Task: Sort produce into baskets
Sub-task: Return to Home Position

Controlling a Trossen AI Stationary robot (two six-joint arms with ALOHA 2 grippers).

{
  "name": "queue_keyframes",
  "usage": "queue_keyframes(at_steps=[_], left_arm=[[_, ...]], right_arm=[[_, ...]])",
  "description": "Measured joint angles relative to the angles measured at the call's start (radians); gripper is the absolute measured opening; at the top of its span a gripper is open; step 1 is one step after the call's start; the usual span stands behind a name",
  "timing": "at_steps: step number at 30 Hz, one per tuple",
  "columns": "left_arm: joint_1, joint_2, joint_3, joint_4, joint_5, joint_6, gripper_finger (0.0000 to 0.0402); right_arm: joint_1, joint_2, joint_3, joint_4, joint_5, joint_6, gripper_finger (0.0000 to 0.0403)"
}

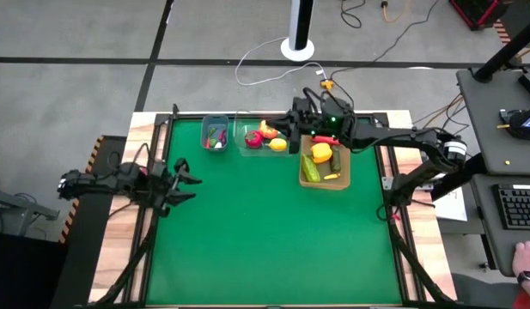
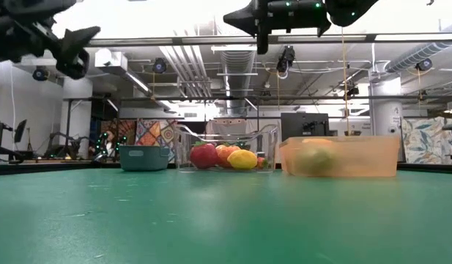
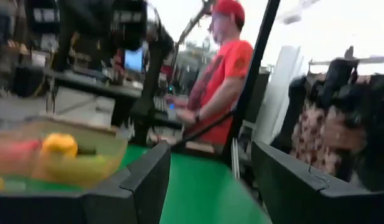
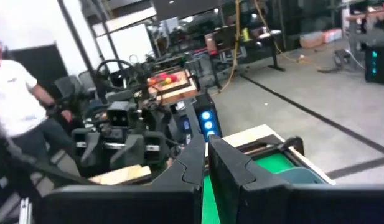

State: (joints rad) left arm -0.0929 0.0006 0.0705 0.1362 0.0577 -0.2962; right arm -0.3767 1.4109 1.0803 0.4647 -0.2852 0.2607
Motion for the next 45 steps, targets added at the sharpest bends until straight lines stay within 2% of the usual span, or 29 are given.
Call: queue_keyframes(at_steps=[8,14,19,39,45], left_arm=[[0.000,0.007,-0.037,-0.044,-0.102,0.025,0.0206],[0.000,0.008,-0.048,-0.074,-0.105,0.020,0.0206],[-0.001,0.016,-0.049,-0.078,-0.106,-0.060,0.0206],[-0.002,0.051,-0.049,-0.078,-0.109,-0.061,0.0206],[-0.002,0.061,-0.049,-0.078,-0.109,-0.061,0.0206]], right_arm=[[0.046,0.000,-0.023,0.042,0.005,-0.056,0.0013],[0.050,-0.001,-0.026,0.014,0.009,-0.047,0.0013],[0.050,-0.001,-0.026,0.000,0.011,-0.035,0.0013],[0.050,-0.009,-0.042,-0.024,0.020,-0.033,0.0013],[0.050,-0.044,-0.091,-0.019,0.020,0.053,0.0013]])
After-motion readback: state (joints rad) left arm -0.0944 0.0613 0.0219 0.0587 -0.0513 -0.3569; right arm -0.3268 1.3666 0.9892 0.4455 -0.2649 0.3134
